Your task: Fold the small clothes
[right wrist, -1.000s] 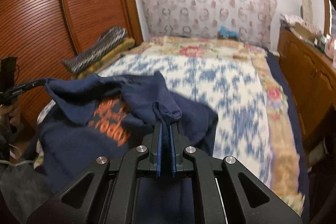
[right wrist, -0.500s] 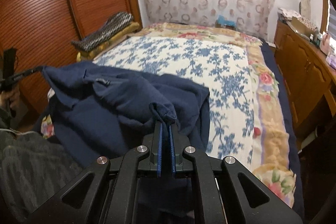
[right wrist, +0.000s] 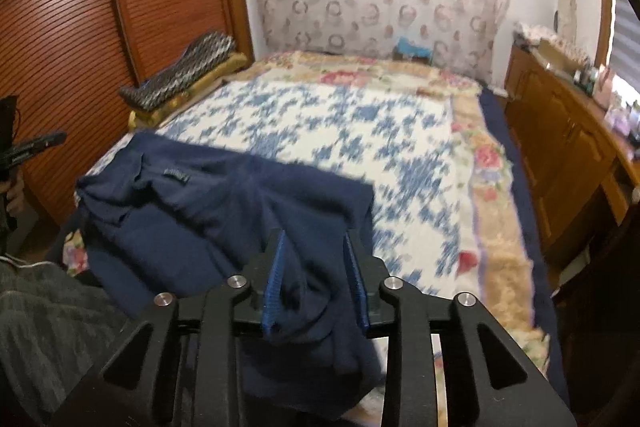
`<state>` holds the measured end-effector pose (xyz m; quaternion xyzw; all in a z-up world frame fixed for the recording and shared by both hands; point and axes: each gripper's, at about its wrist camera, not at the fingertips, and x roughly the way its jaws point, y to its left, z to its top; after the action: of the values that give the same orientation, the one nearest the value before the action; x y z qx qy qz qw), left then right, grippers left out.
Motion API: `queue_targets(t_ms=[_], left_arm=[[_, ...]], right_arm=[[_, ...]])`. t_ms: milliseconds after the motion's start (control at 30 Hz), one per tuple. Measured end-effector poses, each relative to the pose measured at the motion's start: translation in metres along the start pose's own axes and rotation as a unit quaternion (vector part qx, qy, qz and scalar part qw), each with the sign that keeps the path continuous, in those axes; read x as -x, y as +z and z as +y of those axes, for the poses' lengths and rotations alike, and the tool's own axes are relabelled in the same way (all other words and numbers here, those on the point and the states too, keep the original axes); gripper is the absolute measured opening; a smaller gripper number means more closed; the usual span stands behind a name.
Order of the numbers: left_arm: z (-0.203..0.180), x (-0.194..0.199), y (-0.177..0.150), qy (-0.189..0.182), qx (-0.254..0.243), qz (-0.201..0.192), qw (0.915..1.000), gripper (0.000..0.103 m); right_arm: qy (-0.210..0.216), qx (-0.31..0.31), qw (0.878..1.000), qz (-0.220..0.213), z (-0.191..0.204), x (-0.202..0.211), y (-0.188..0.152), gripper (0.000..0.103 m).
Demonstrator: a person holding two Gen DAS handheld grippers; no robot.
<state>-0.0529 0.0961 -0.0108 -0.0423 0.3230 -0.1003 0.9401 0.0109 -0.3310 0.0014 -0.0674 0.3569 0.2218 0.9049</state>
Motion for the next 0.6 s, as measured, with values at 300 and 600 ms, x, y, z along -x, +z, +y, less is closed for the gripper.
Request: queue_targets(t_ms=[300,600], left_arm=[[-0.002,-0.061,0.011,-0.009,-0.017,0.033,0.9993,0.041],[0.024,-0.140,0.015,0.005,0.002,0.087,0.9962,0.047]], right_arm=[[-0.015,-0.001,1.000,-0.009,-0.019,-0.030,0.026,0.044],[0.013,-0.076,0.996,0.047,-0.048,-0.116,0.022,0.045]])
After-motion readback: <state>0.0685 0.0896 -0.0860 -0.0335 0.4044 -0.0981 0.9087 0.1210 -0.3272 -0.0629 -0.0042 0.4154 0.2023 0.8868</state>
